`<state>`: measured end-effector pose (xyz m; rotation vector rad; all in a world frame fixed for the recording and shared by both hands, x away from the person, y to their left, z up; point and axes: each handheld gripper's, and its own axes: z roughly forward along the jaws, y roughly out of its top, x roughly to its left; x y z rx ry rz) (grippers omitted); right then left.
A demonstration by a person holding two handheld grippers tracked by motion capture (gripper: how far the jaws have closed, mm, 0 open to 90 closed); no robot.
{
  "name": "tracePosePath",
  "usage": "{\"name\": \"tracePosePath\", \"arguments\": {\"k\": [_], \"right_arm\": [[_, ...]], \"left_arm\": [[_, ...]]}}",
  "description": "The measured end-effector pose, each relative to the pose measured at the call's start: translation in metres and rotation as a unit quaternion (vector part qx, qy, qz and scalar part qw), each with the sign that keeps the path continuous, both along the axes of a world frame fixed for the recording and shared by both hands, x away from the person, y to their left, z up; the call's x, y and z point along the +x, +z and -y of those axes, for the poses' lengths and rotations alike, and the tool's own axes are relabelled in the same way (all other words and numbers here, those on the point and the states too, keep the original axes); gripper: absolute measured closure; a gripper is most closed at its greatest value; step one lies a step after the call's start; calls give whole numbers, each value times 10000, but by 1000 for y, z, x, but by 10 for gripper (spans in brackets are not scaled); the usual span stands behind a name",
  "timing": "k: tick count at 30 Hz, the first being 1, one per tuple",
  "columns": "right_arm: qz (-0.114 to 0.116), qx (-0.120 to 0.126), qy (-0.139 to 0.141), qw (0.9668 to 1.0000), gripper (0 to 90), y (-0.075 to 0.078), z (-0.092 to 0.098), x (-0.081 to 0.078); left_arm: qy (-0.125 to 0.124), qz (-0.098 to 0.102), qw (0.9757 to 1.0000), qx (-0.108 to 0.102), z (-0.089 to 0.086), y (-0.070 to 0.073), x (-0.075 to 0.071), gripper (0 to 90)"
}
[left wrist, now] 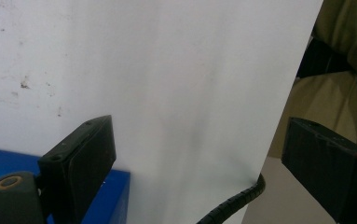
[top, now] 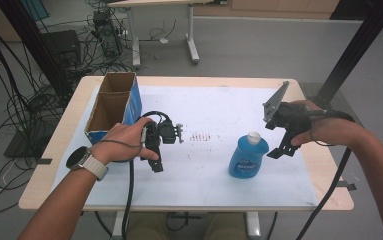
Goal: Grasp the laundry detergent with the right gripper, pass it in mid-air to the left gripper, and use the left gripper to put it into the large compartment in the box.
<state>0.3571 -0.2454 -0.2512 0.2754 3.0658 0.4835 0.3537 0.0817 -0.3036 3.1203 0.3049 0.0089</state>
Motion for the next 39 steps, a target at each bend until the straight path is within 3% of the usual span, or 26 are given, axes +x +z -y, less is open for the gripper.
{"name": "tracePosePath", "arguments": {"k": [9, 24, 39], "right_arm": [[4, 91, 30, 10000, 64, -7, 2, 0], [42, 462, 47, 9989, 68, -21, 18, -1], [44, 624, 120, 9980, 69, -30, 21, 4]], "left_arm": [[26, 11, 10000, -29, 0, 0, 0, 102], [84, 17, 10000, -42, 2, -1, -1, 102], [66, 14, 10000, -32, 6, -1, 0, 102]]}}
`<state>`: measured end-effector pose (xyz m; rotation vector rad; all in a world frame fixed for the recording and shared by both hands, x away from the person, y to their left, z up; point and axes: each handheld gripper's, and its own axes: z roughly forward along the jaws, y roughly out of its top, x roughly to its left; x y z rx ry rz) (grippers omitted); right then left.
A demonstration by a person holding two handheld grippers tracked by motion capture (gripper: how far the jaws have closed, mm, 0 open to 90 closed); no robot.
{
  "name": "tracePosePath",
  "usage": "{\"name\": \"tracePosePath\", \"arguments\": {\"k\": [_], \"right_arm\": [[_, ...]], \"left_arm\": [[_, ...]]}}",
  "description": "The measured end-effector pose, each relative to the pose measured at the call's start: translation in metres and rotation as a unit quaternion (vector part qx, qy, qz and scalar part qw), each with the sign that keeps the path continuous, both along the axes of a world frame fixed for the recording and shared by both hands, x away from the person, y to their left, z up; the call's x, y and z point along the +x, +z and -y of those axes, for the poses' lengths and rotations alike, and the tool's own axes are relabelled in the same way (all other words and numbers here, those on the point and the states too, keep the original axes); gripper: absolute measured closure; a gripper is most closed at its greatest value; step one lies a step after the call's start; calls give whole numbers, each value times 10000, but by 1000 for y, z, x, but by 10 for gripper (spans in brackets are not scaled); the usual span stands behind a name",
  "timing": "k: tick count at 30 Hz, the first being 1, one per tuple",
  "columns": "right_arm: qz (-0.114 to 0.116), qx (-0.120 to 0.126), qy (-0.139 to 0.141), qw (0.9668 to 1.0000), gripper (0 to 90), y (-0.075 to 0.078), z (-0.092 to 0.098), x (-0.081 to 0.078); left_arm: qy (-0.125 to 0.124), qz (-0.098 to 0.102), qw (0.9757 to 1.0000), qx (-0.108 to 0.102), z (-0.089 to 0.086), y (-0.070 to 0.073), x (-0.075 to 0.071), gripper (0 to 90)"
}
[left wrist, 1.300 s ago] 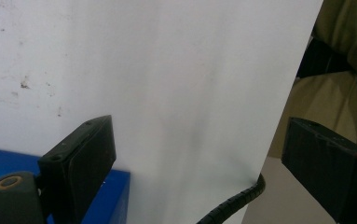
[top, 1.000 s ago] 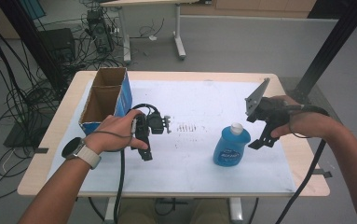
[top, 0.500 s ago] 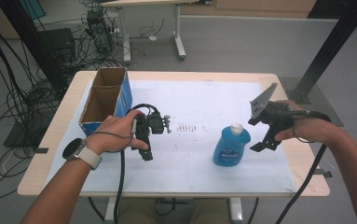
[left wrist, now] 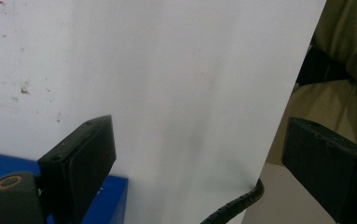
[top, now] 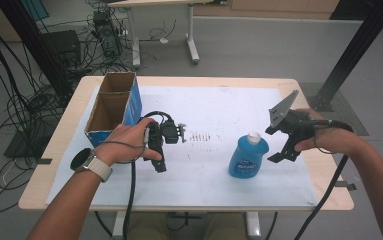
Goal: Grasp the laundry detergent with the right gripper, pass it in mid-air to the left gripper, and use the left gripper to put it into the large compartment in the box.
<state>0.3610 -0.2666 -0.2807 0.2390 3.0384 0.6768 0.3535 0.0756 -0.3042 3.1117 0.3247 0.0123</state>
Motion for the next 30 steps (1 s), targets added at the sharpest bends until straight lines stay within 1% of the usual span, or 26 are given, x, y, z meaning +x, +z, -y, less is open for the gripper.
{"name": "tracePosePath", "arguments": {"k": [17, 30], "right_arm": [[-23, 7, 17, 10000, 69, -2, -1, 2], [-41, -31, -11, 10000, 69, -3, 0, 1]], "left_arm": [[11, 8, 10000, 35, 0, 1, 0, 104], [21, 21, 10000, 12, 0, 0, 0, 105]]}}
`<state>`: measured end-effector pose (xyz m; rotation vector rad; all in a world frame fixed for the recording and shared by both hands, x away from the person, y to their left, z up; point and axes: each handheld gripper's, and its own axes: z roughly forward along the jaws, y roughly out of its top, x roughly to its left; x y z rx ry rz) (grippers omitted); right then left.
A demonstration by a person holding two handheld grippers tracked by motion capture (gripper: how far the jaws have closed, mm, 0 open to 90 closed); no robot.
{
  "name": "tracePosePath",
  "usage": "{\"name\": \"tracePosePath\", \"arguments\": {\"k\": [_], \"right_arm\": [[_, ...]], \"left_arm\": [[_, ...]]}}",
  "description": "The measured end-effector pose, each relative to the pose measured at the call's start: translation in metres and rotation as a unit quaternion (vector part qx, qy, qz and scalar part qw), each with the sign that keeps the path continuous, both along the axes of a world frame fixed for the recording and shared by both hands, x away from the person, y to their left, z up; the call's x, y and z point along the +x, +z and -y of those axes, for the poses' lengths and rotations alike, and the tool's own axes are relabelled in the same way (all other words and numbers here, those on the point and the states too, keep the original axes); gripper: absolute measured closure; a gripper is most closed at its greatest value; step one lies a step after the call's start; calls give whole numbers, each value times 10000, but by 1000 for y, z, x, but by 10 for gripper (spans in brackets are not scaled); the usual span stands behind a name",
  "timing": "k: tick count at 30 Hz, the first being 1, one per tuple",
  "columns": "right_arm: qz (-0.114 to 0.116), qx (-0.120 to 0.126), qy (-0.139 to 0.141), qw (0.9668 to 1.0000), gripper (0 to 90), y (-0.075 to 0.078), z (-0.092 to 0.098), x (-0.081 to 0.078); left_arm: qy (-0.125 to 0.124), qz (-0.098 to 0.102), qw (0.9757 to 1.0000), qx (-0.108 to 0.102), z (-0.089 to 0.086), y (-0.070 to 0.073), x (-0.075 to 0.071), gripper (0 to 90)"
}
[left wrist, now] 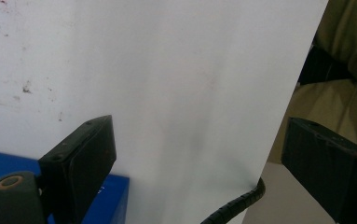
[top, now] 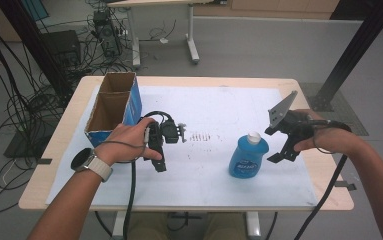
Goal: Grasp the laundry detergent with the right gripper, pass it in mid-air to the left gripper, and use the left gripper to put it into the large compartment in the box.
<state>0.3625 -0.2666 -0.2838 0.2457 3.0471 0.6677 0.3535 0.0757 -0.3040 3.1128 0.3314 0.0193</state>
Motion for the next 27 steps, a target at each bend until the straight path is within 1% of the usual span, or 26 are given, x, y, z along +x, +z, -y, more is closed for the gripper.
{"name": "tracePosePath", "arguments": {"k": [27], "right_arm": [[-2, -23, -9, 10000, 69, 0, 0, 0]], "left_arm": [[15, 8, 10000, -8, -1, 1, 0, 105]]}}
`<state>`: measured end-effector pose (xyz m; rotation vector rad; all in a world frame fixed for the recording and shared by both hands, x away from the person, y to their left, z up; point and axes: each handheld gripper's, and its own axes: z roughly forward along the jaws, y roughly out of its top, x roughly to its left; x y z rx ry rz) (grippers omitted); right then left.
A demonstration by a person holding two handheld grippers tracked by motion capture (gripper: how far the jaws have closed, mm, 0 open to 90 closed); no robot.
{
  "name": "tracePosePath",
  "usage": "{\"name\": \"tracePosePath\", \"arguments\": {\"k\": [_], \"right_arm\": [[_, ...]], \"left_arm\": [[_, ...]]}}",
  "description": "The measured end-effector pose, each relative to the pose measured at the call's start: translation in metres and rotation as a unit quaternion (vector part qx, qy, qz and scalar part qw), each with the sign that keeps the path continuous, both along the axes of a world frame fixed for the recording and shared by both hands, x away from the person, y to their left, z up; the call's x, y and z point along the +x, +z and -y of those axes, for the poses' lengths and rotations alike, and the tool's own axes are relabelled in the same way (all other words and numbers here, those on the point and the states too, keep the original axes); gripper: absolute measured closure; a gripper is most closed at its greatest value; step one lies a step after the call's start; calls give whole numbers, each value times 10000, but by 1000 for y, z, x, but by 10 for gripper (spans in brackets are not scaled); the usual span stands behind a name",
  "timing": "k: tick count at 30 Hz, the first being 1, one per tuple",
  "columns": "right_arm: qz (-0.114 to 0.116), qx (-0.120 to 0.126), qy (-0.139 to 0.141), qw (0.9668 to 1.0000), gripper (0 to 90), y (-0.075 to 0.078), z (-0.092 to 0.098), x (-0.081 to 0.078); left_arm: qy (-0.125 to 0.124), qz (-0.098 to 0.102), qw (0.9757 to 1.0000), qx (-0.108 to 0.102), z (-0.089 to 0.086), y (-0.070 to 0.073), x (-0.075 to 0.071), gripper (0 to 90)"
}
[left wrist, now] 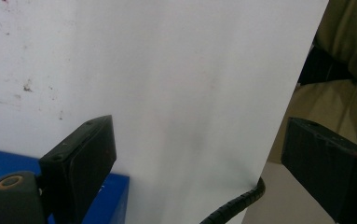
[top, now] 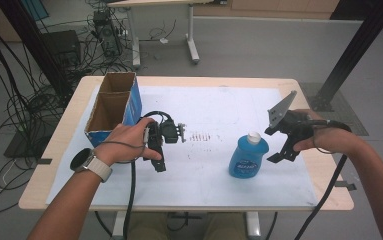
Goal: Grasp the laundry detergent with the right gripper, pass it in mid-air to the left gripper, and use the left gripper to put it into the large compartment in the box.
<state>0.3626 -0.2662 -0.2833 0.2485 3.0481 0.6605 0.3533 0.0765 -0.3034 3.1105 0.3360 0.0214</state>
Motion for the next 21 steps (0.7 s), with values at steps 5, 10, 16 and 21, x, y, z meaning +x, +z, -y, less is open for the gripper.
{"name": "tracePosePath", "arguments": {"k": [5, 10, 16, 21], "right_arm": [[-5, 2, -11, 10000, 69, 0, 1, 0], [-5, -2, -2, 10000, 69, 0, 0, 0], [4, 0, -13, 10000, 69, 0, 0, 0], [3, 1, -8, 10000, 69, 1, 0, 0]], "left_arm": [[7, 6, 10000, -5, 1, 0, 0, 105], [6, 8, 10000, -8, 0, 1, 0, 105], [2, 10, 10000, 4, 0, 1, -1, 105], [-15, 12, 10000, 11, 1, 1, 0, 105]]}}
